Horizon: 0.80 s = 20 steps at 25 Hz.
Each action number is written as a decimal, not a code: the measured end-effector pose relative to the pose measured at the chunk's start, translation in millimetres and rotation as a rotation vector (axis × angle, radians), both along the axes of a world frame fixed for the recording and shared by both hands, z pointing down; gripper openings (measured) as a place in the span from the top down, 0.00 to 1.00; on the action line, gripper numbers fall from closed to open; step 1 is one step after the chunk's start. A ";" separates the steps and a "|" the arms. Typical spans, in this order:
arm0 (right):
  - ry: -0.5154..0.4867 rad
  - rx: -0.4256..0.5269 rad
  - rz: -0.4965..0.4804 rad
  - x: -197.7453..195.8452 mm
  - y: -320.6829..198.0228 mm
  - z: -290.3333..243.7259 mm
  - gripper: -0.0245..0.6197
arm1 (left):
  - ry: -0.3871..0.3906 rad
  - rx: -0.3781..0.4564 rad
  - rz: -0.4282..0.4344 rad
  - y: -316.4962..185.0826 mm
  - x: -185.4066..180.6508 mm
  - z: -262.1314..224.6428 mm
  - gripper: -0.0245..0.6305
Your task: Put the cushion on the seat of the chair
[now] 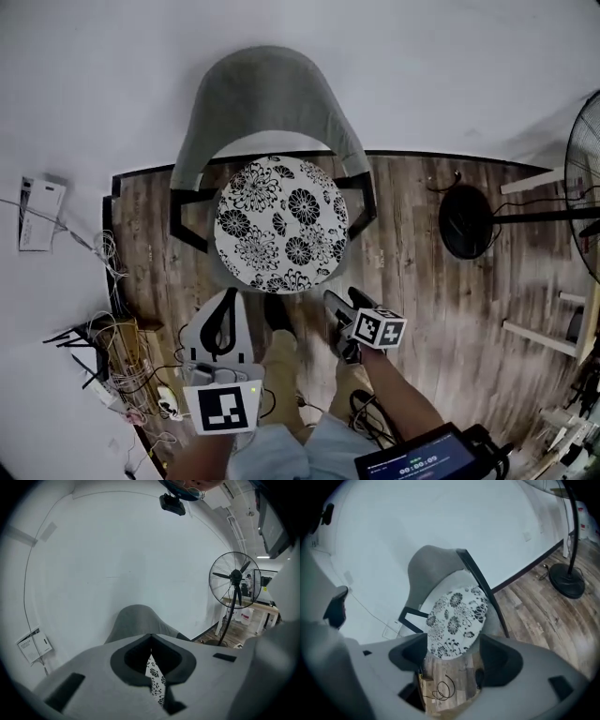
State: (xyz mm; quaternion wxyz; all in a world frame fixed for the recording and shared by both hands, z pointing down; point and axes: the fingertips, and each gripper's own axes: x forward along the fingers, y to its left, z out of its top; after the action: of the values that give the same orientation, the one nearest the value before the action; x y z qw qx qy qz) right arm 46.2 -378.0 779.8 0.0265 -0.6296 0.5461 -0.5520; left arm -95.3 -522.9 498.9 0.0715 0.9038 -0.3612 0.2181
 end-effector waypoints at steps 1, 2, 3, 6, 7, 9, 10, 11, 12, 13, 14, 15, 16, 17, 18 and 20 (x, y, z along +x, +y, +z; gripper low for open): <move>0.015 0.041 -0.014 4.1 -3.7 -22.0 0.42 | 0.010 0.012 -0.014 3.4 1.5 -10.3 0.95; 0.034 0.084 -0.032 7.6 -9.7 -45.8 0.45 | 0.022 0.029 -0.029 6.1 3.6 -22.4 0.95; 0.057 0.127 -0.055 9.9 -16.0 -70.9 0.48 | 0.034 0.051 -0.043 8.8 5.7 -35.8 0.95; 0.148 0.267 -0.140 10.7 -28.7 -156.9 0.64 | 0.068 0.116 -0.083 22.7 13.1 -78.9 0.95; 0.180 0.328 -0.167 10.8 -31.0 -190.3 0.68 | 0.082 0.135 -0.095 29.2 16.7 -94.0 0.95; 0.249 0.451 -0.205 12.2 -34.5 -260.1 0.78 | 0.114 0.173 -0.110 42.7 25.7 -126.0 0.95; 0.289 0.506 -0.217 13.3 -36.8 -294.3 0.82 | 0.134 0.194 -0.113 48.6 30.4 -142.7 0.95; 0.333 0.558 -0.224 14.4 -39.4 -327.2 0.88 | 0.156 0.219 -0.114 53.5 35.2 -159.8 0.95; 0.382 0.605 -0.227 15.7 -41.2 -358.1 0.91 | 0.179 0.248 -0.112 58.0 39.8 -176.7 0.95; 0.435 0.646 -0.229 17.2 -41.0 -386.0 0.95 | 0.202 0.276 -0.111 63.2 44.0 -192.1 0.95; 0.490 0.681 -0.230 19.0 -38.6 -410.8 0.95 | 0.223 0.298 -0.111 69.2 47.9 -205.7 0.95; 0.545 0.712 -0.232 20.7 -34.5 -432.7 0.95 | 0.241 0.318 -0.113 75.7 51.6 -217.6 0.95; 0.597 0.741 -0.235 21.9 -29.6 -451.6 0.95 | 0.255 0.337 -0.113 82.2 55.2 -228.2 0.95; 0.646 0.769 -0.240 22.2 -24.7 -467.7 0.95 | 0.264 0.357 -0.113 88.0 58.5 -237.6 0.95; 0.691 0.794 -0.251 21.2 -20.3 -481.1 0.95 | 0.268 0.378 -0.110 93.3 61.8 -245.9 0.95; 0.765 0.835 -0.281 16.8 -13.0 -499.7 0.95 | 0.269 0.416 -0.102 102.8 68.2 -258.6 0.95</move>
State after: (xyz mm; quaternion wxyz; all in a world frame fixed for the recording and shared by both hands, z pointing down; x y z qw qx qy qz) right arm 63.0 -391.0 280.2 -0.0003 -0.6419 0.7665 -0.0214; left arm -27.1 -420.1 240.4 -0.0577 0.9006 -0.4305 0.0127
